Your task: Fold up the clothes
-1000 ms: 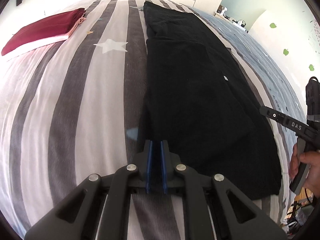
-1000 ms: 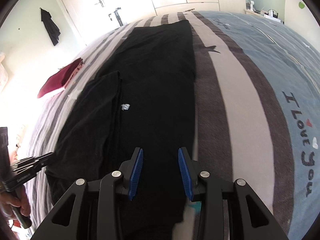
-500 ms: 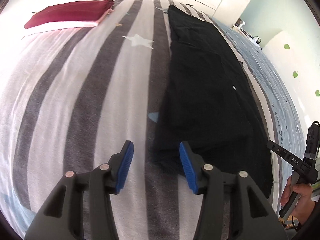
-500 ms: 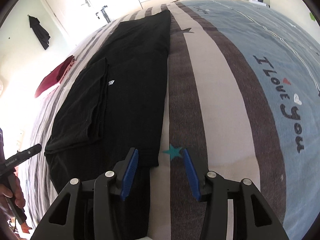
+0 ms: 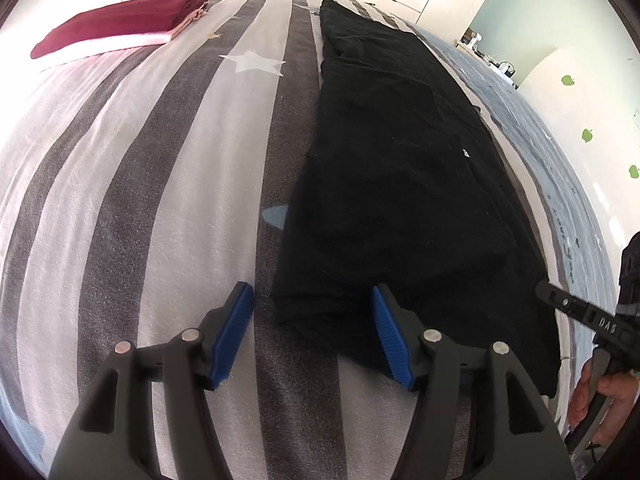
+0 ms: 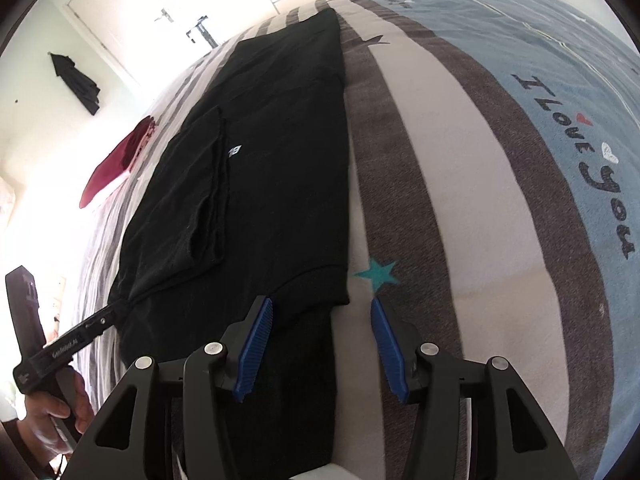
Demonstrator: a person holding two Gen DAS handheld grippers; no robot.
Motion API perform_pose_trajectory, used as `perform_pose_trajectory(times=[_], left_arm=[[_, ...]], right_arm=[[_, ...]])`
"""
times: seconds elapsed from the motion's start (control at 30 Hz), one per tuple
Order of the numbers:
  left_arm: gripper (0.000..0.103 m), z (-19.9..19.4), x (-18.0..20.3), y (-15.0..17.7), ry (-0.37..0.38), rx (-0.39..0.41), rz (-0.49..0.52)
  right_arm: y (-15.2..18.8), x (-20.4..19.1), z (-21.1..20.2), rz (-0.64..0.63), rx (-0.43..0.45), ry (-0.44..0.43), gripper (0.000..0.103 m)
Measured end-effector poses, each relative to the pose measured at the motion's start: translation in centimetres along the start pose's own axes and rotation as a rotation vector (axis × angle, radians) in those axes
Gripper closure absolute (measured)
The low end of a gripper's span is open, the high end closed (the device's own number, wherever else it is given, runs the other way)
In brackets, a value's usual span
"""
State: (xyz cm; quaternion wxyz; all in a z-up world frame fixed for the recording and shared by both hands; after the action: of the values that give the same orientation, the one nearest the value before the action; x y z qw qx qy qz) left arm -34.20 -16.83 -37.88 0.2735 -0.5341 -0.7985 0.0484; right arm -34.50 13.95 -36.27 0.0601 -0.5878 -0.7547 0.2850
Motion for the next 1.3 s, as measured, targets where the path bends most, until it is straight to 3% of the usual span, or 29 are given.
perform_pose_trajectory(times=[0.27, 0.5, 0.53, 0.63, 0.8, 0.93, 1.03, 1.2, 1.3], left_arm=[[0.052, 0.2, 1.4, 0.8, 0.028, -0.010, -0.004], [0.077, 0.1, 1.0, 0.9, 0.015, -0.010, 0.012], [0.079, 0.1, 1.1, 1.0, 0.008, -0.011, 0.030], [0.090, 0.0, 1.8, 0.9, 0.008, -0.013, 0.065], [0.093, -2.0, 2.5, 0.6, 0.022, 0.012, 0.075], [0.094, -5.9, 3.5, 1.2, 0.053, 0.035, 0.073], [0.094, -8.9, 3.4, 4.1, 0.048, -0.012, 0.087], [0.094, -13.3, -0.6, 13.6, -0.041, -0.209, 0.058], [0.094, -13.8, -2.3, 17.6, -0.101, -0.273, 0.042]], right_arm=[[-0.4, -1.1, 1.2, -0.026, 0.015, -0.011, 0.054], [-0.3, -1.5, 1.5, -0.072, 0.003, -0.013, 0.057], [-0.2, -1.4, 1.5, -0.073, 0.001, -0.017, 0.061], [-0.4, -1.4, 1.4, -0.078, -0.007, -0.038, 0.092], [-1.1, -2.4, 0.4, -0.116, 0.006, -0.025, 0.096], [-0.7, -3.0, -2.7, -0.125, 0.034, -0.024, 0.099], [1.2, -3.7, -5.3, -0.136, 0.009, -0.039, 0.099], [9.2, -5.8, -9.3, -0.145, -0.171, -0.106, 0.099], [13.9, -7.1, -10.8, -0.143, -0.269, -0.142, 0.099]])
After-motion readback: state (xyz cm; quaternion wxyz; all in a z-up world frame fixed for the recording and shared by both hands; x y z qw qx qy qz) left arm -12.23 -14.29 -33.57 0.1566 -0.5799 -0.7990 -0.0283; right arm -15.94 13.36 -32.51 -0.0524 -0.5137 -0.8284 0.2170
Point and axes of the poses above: each gripper's, at about its wrist camera, not at the fingertips, and z roughly the way its jaws point, x to its right, y to its underside, the point moved 7 cm from there along z, roughly the way its jaws point, and after that the axes turned 14 degrees about -z, right-handed, at the moved point
